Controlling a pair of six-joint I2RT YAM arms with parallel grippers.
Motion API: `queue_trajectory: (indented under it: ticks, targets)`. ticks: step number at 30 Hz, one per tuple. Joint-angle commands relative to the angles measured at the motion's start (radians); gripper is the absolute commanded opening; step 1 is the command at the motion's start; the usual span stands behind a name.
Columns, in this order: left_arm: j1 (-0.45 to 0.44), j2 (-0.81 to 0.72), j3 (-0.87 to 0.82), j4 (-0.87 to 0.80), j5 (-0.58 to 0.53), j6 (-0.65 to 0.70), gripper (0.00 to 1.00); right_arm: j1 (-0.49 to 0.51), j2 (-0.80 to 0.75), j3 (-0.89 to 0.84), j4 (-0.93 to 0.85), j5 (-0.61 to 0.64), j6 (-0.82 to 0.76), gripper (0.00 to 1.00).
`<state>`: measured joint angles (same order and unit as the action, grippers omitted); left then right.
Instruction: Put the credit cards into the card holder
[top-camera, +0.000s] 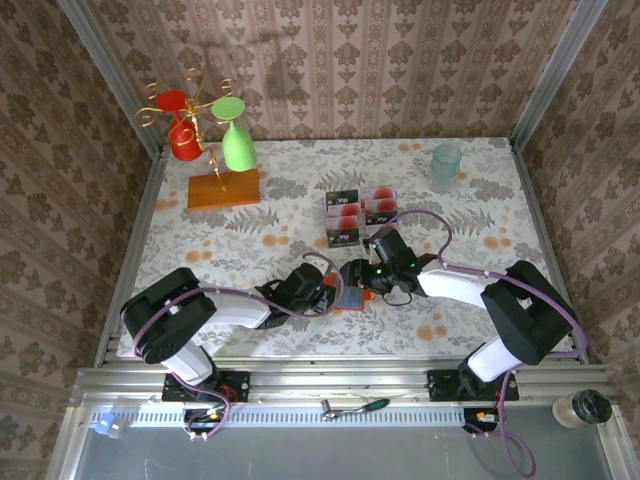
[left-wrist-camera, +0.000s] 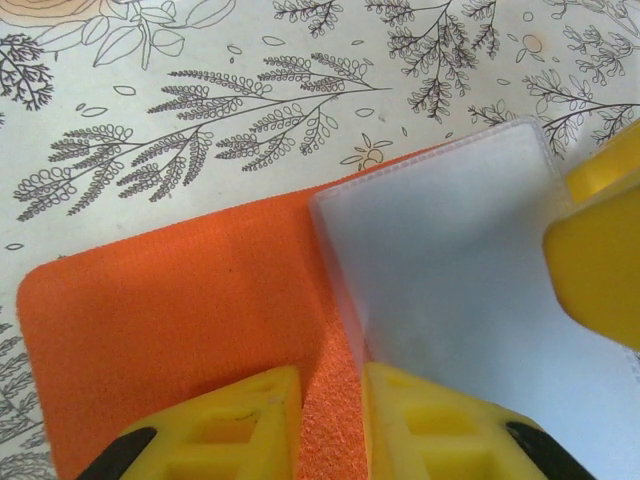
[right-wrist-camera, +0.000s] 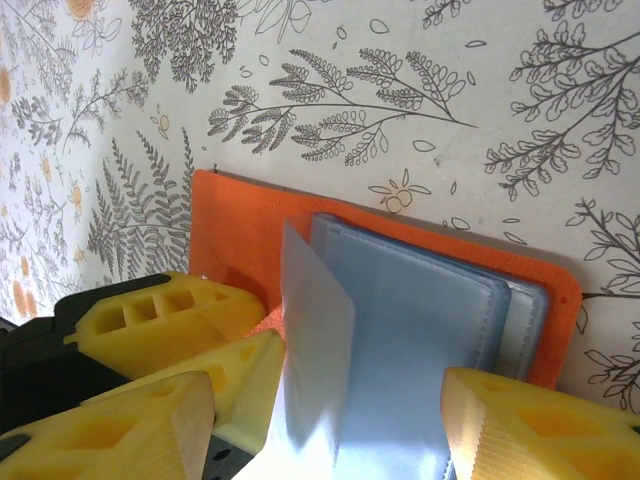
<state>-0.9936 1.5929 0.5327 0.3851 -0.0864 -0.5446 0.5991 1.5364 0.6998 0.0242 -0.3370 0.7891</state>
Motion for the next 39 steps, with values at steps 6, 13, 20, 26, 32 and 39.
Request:
queue_trajectory:
  ticks: [6,13,20,26,32,39]
  targets:
    - [-0.014,0.033,0.005,-0.078,0.018,0.003,0.24,-0.001,0.048,0.019,0.045,-0.053,0.024,0.56]
    - [0.001,-0.065,-0.009,-0.092,0.005,-0.005,0.35,0.006,0.053,0.066,0.039,-0.112,0.033,0.56]
    - [0.051,-0.212,-0.07,-0.071,0.017,-0.049,0.46,0.045,0.051,0.128,-0.005,-0.12,0.034,0.59]
    - [0.121,-0.389,-0.157,-0.088,0.022,-0.078,0.47,0.078,0.098,0.193,-0.024,-0.108,0.037,0.62]
    - [0.175,-0.555,-0.204,-0.179,0.014,-0.071,0.48,0.094,0.19,0.232,0.003,-0.102,0.044,0.62]
    - [0.215,-0.641,-0.215,-0.266,0.032,-0.058,0.49,0.096,0.266,0.217,0.097,-0.122,0.062,0.61]
